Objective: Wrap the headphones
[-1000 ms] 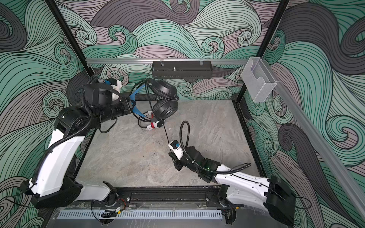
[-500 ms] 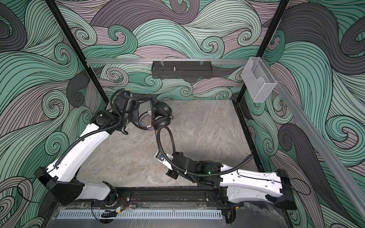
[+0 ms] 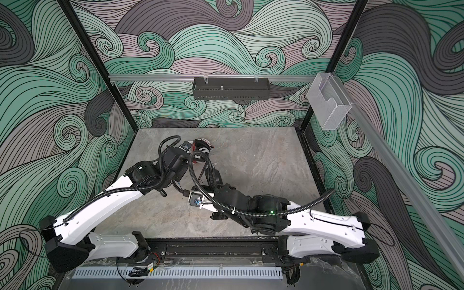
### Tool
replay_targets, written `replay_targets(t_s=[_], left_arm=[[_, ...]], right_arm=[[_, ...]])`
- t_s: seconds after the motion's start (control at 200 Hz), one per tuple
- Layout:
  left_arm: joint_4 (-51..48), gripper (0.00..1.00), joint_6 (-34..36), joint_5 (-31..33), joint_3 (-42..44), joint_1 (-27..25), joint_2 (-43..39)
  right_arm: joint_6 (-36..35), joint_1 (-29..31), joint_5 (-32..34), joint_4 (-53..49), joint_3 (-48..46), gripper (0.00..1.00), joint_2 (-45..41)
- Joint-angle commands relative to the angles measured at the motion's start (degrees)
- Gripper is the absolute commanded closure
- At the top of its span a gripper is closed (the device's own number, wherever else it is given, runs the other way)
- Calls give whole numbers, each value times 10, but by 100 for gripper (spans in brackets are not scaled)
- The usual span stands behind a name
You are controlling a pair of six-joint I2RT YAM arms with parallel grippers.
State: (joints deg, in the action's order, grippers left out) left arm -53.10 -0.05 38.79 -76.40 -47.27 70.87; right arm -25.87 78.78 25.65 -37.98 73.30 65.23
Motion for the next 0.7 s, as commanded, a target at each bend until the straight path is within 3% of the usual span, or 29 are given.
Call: replay_targets(t_s=[0.0, 0.385, 0.54, 0.695], left_arm=[[-49, 100, 27, -41, -9, -17, -40], [-150, 100, 58, -252, -63, -24, -65], [-153, 100, 52, -326, -69, -25, -77], [-151, 100, 36, -360, -83, -25, -84]], right_arm=[[-73, -14, 29, -36, 15, 100, 17], [-166, -51, 78, -53, 11, 98, 40], [-135, -84, 13, -34, 2, 94, 22], [-111, -112, -43, 20, -44, 79, -17]])
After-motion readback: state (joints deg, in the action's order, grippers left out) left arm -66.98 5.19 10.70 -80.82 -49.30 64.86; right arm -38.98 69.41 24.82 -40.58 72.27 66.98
